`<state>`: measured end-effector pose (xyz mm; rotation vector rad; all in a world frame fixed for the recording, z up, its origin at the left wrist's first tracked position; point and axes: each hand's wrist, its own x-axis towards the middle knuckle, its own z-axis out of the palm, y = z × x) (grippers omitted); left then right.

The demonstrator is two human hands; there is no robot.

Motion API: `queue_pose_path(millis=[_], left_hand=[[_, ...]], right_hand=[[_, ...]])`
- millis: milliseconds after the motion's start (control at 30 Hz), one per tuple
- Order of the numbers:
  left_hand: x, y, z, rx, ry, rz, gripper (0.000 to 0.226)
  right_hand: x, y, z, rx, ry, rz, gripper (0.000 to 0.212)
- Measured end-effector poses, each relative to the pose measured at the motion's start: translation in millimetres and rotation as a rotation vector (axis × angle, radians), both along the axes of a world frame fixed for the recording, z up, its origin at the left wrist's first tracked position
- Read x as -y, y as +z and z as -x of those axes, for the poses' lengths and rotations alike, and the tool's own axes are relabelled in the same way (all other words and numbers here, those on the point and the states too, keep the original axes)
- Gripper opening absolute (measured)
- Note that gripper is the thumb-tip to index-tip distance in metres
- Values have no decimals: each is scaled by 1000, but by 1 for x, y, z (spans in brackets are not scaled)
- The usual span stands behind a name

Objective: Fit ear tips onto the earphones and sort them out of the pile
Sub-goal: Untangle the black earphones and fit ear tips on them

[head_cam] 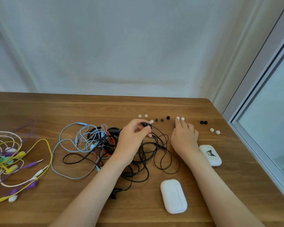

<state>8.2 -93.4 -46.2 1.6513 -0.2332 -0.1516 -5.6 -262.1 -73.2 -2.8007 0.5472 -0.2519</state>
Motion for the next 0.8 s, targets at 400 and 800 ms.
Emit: queue_pose_path(millis=[400, 800], left_hand=[[2, 2, 2, -58, -36, 114, 10], [-1, -4, -2, 112, -109, -219, 14]], right_hand=[[4, 1, -3, 212, 16, 5, 23], [-26, 22, 10, 452, 223, -828, 17]])
